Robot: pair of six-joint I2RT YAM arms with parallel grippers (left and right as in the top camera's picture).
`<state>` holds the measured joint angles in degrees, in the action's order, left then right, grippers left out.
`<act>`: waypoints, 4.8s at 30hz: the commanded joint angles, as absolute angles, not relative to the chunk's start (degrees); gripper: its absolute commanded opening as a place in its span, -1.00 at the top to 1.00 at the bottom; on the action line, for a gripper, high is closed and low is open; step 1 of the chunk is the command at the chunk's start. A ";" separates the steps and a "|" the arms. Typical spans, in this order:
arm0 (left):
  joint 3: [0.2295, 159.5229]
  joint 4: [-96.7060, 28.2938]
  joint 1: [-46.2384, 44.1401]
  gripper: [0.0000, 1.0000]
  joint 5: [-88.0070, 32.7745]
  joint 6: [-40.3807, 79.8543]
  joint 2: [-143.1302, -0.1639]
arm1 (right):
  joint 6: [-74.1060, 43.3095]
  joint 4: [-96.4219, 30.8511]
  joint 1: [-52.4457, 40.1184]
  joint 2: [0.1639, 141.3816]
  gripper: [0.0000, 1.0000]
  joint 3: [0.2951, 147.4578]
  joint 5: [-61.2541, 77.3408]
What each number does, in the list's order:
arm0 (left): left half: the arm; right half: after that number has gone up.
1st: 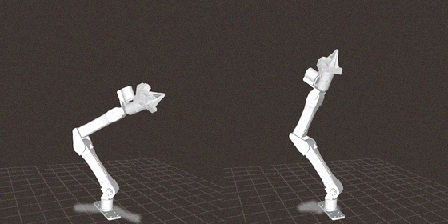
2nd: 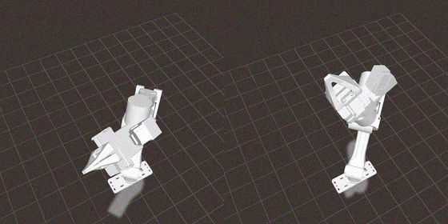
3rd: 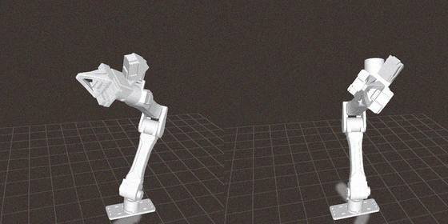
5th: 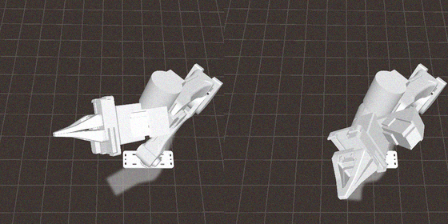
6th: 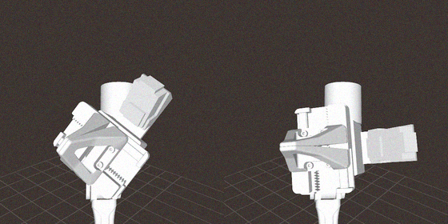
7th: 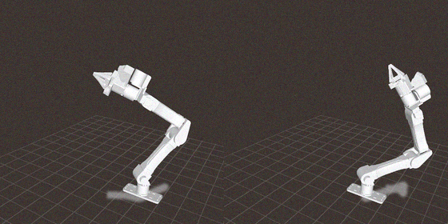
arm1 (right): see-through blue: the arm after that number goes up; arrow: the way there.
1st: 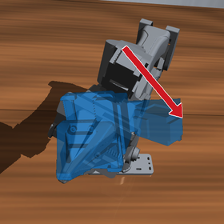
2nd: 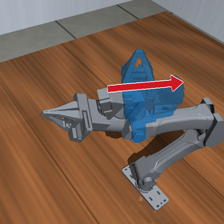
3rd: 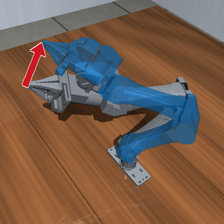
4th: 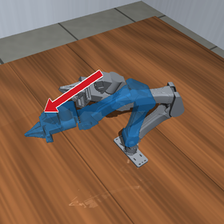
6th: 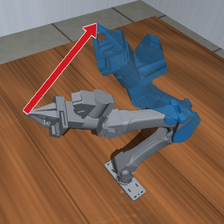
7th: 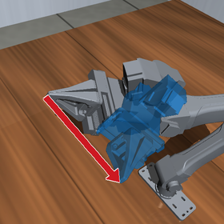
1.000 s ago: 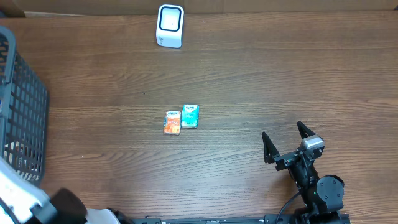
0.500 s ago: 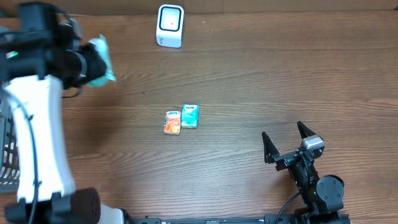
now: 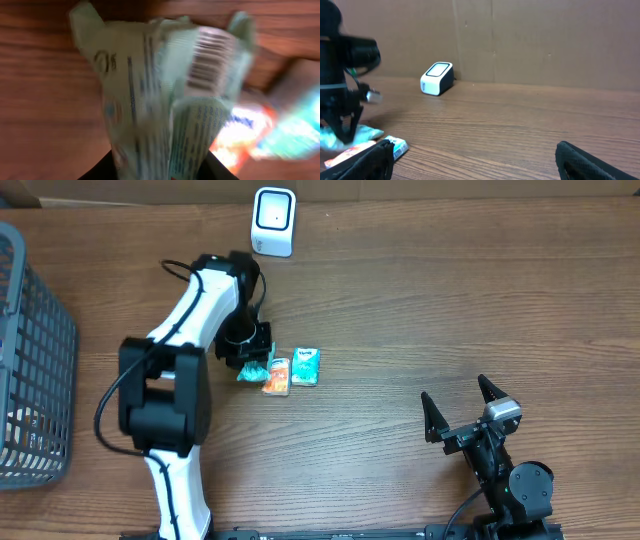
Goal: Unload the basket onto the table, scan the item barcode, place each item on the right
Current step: 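Place the green wipes pack beside the tissue packs with the left gripper, then reach the left gripper into the basket and grasp the clear bread bag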
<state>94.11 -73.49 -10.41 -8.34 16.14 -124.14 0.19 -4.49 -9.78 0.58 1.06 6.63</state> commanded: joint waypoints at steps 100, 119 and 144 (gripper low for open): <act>104.38 -69.36 51.83 -0.19 12.43 24.43 -127.55 | 0.05 -4.19 -10.48 0.16 -1.00 0.47 6.46; 106.76 -73.49 51.83 0.92 11.64 24.47 -125.69 | 0.05 -4.19 -10.48 0.16 -1.00 0.47 6.46; 117.64 -67.09 51.55 0.92 -15.29 28.56 -79.31 | 0.05 -4.19 -10.48 0.16 -1.00 0.47 6.46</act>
<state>117.05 -68.25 51.99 -6.96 26.52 -83.83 0.19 -4.49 -10.22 0.58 1.06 6.63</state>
